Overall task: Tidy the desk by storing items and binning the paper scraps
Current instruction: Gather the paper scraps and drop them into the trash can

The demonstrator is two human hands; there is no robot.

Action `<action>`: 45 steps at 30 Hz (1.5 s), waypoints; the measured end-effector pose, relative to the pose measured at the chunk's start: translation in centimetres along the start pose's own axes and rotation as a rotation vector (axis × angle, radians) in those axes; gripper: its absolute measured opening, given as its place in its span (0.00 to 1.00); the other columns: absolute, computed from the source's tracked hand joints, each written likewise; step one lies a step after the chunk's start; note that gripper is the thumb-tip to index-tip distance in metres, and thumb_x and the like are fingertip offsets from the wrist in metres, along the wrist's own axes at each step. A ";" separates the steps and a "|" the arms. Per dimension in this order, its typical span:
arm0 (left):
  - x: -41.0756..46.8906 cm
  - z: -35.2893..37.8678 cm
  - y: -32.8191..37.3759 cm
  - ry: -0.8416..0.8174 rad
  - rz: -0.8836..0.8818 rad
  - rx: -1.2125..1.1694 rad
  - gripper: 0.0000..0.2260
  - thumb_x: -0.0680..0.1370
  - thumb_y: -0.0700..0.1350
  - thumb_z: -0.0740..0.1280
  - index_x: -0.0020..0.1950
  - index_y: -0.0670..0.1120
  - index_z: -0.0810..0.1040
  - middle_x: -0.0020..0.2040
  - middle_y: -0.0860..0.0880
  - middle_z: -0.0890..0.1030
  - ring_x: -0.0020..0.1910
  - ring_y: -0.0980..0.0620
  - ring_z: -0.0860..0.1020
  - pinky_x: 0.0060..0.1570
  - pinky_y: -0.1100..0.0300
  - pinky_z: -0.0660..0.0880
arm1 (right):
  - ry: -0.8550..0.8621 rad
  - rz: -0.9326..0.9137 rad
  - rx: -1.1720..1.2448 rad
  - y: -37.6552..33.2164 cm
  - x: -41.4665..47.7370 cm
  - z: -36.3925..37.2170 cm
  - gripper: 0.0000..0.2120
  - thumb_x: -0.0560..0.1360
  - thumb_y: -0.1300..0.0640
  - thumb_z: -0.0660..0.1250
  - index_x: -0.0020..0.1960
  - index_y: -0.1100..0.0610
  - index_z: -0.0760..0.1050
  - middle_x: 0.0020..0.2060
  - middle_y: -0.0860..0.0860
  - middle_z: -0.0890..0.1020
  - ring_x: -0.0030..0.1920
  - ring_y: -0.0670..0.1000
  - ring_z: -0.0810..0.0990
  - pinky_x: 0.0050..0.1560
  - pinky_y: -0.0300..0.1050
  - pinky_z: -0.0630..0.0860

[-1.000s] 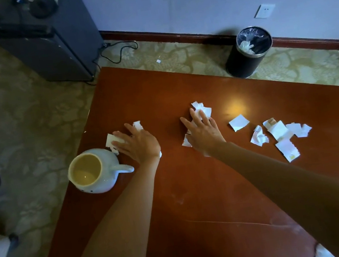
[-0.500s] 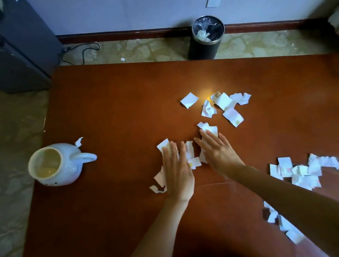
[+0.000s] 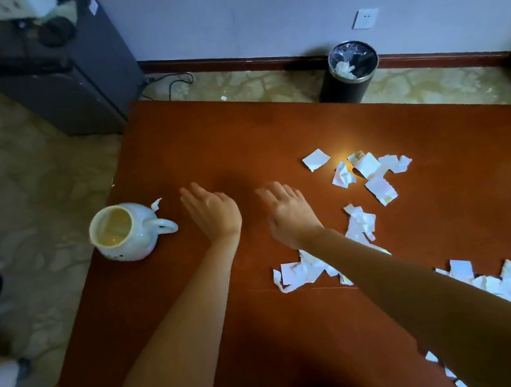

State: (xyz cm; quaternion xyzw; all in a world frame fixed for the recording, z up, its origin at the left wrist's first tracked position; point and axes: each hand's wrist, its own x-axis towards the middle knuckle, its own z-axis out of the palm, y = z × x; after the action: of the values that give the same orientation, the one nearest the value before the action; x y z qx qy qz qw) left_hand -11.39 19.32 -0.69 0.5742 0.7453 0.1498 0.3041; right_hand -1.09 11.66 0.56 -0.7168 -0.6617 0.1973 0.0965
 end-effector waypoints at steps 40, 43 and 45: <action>-3.3 9.7 7.2 -0.354 0.735 0.378 0.25 0.82 0.43 0.53 0.77 0.43 0.49 0.78 0.42 0.47 0.78 0.44 0.48 0.75 0.55 0.50 | 0.258 0.643 0.077 14.5 -2.8 -2.6 0.21 0.77 0.57 0.60 0.69 0.57 0.67 0.75 0.63 0.56 0.74 0.64 0.56 0.70 0.58 0.61; -2.2 11.3 8.0 -0.444 0.802 0.515 0.25 0.82 0.46 0.51 0.77 0.45 0.47 0.78 0.43 0.44 0.78 0.45 0.46 0.75 0.52 0.48 | 0.097 0.734 0.153 16.1 -1.7 -3.0 0.25 0.79 0.50 0.54 0.75 0.48 0.54 0.77 0.55 0.43 0.77 0.60 0.43 0.74 0.57 0.52; -2.1 12.0 7.7 -0.502 0.835 0.598 0.24 0.83 0.47 0.49 0.77 0.47 0.46 0.78 0.45 0.44 0.78 0.47 0.44 0.75 0.52 0.45 | 0.013 0.678 0.154 16.7 -1.6 -2.8 0.25 0.80 0.48 0.52 0.76 0.46 0.51 0.77 0.54 0.44 0.77 0.60 0.44 0.74 0.57 0.51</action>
State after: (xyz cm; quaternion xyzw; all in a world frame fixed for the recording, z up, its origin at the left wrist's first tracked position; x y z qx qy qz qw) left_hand 2.32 18.09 -4.89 0.8991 0.3700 -0.1011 0.2111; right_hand 15.22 8.61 -3.34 -0.8877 -0.3683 0.2632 0.0835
